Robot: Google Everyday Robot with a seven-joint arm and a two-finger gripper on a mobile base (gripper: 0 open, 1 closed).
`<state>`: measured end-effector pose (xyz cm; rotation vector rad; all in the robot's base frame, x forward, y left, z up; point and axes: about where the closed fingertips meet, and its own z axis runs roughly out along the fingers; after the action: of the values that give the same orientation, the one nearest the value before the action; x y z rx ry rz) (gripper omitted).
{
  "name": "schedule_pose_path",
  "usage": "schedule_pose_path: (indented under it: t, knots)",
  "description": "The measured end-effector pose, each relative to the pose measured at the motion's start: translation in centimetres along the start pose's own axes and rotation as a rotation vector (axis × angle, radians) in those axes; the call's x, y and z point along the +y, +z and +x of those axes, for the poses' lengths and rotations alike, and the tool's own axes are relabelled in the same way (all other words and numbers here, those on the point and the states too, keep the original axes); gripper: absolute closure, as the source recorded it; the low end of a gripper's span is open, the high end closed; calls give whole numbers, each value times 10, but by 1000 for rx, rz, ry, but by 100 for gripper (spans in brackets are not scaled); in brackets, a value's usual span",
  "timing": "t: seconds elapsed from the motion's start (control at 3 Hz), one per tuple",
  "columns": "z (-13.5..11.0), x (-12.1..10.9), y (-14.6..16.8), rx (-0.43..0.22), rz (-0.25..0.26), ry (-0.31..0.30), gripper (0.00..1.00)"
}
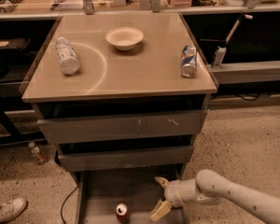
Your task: Pick coke can from bottom drawer and place on counter
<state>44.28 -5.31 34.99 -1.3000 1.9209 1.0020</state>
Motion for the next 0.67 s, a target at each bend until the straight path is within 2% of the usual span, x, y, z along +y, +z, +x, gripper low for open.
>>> schedule_pose_path:
  t: [0.33, 0.67]
  knots:
    - [20, 4, 36, -15, -25, 50, 0]
    - [23, 6, 39, -18, -30, 56, 0]
